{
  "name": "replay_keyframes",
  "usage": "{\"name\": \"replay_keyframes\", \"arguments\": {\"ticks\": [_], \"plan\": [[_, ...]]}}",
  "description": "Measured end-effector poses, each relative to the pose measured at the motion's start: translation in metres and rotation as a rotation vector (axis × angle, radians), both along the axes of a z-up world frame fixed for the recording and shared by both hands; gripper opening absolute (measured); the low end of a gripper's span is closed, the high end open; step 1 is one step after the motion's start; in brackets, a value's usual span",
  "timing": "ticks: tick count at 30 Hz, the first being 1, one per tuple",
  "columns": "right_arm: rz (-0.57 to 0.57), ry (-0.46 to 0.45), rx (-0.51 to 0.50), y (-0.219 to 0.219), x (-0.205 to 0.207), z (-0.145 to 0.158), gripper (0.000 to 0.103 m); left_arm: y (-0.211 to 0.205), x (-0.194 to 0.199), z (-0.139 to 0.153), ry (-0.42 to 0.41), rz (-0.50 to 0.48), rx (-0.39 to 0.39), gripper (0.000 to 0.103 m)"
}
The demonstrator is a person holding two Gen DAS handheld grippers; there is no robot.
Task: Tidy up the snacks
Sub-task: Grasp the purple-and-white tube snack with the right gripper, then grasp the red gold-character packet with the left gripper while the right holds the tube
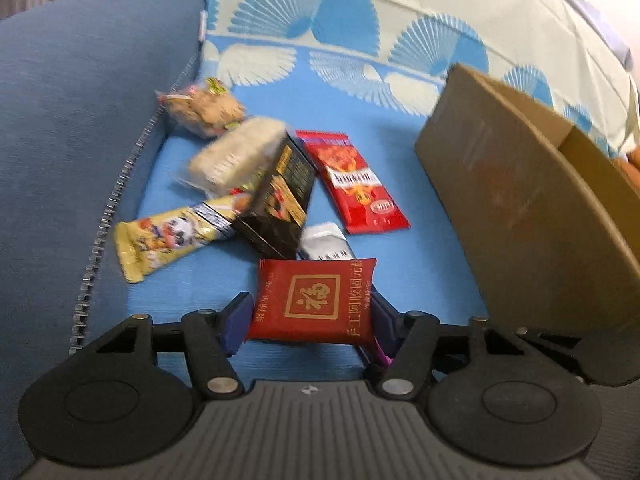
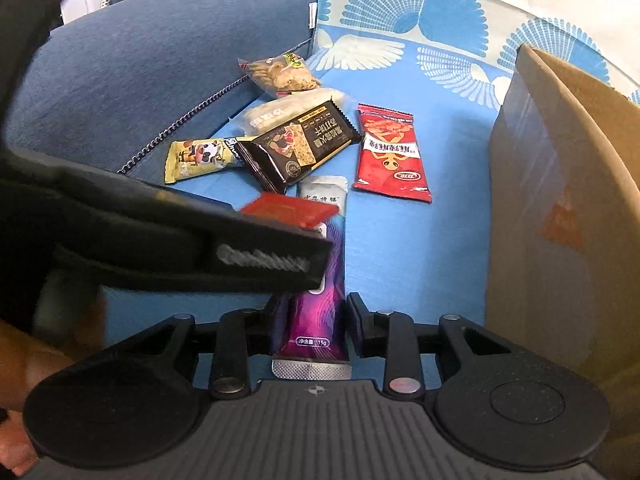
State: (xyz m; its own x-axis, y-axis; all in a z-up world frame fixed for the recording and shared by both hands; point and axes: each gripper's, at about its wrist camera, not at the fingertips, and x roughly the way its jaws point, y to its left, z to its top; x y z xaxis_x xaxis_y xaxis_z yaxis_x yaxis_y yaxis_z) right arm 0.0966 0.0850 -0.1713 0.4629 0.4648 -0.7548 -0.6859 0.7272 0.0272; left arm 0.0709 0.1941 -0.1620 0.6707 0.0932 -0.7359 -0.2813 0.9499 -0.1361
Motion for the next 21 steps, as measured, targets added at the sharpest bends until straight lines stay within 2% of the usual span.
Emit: {"name": "replay_keyframes", "arguments": {"ticks": [3, 6, 8, 11, 13, 15, 21], "plan": [[0.002, -0.016, -0.01, 0.0, -0.004, 0.0, 0.028, 0.003, -0.01, 0.009, 0.008, 0.049, 0.016, 0.068], [-0.017, -0.023, -0.045, -0.002, -0.009, 0.004, 0.027, 0.004, -0.02, 0.013, 0.06, 0.105, 0.032, 0.069], [-0.037, -0.015, -0.078, -0.004, -0.012, 0.009, 0.027, 0.007, -0.023, 0.012, 0.11, 0.112, 0.005, 0.073], [-0.038, 0.014, -0.094, -0.01, -0.015, 0.013, 0.031, 0.012, -0.021, 0.005, 0.171, 0.136, -0.017, 0.076], [-0.037, 0.006, -0.072, -0.011, -0.015, 0.014, 0.042, 0.015, -0.017, 0.001, 0.198, 0.144, -0.029, 0.081], [-0.036, -0.011, -0.054, -0.01, -0.011, 0.012, 0.047, 0.015, -0.014, -0.003, 0.212, 0.142, -0.018, 0.083], [-0.057, 0.0, -0.027, -0.008, 0.001, 0.0, 0.047, 0.009, -0.013, -0.005, 0.223, 0.123, 0.008, 0.085]]}}
